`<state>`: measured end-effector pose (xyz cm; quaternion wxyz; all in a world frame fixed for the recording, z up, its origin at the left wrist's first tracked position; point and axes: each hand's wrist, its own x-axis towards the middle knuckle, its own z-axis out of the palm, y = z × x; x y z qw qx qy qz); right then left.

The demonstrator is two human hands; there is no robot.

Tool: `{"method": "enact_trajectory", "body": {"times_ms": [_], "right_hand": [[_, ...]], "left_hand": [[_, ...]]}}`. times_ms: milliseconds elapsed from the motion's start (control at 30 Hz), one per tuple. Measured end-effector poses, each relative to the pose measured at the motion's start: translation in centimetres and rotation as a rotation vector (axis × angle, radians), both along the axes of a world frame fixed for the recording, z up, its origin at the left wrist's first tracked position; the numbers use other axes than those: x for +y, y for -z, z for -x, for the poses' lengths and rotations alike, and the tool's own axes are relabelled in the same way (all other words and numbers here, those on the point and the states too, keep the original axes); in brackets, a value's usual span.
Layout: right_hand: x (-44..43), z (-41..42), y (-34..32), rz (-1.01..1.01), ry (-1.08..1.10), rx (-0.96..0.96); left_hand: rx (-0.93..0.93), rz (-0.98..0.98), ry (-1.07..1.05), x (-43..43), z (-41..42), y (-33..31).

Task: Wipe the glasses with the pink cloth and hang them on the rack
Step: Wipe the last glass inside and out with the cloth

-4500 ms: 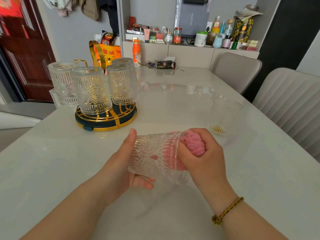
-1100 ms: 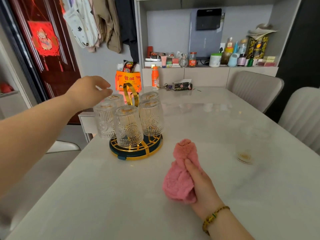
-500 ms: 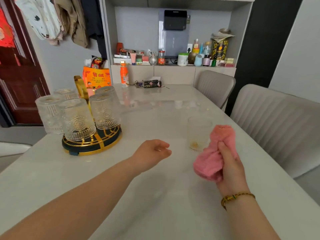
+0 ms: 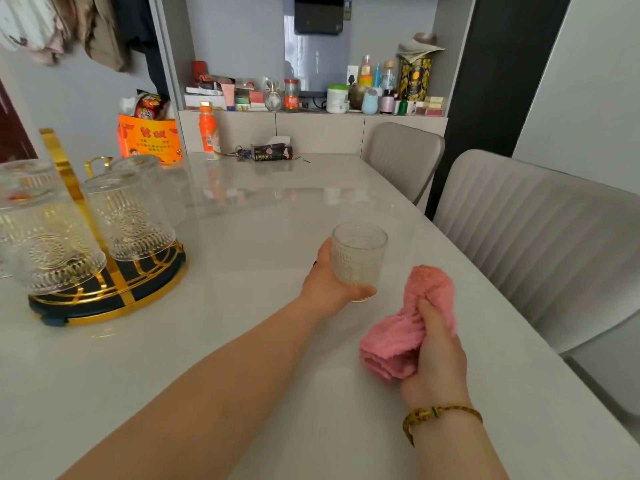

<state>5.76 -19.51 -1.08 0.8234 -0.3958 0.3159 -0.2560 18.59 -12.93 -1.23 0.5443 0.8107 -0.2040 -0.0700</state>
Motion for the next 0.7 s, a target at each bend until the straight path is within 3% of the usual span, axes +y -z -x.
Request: {"method": "enact_trajectory", "body": {"times_ms": [200, 367, 567, 700], "right_hand": [[0.3, 0.4, -0.8, 0.028, 0.025, -0.116], [1.1, 0.8, -1.7, 0.112, -0.014, -0.203], [4.1, 1.1, -1.9, 0.307, -0.223, -0.126], [7.1, 1.9, -1.9, 0.434, -0.354, -0.173]], "left_hand": [[-0.008, 0.05, -0.07, 0.0, 0.2, -0.5], [0.074, 0.232, -0.051, 3.1, 1.6, -2.2], [0.228, 0.37, 0.004, 10.4, 5.3, -4.0], [0.352, 0.487, -0.003, 15.3, 8.4, -3.4]]}}
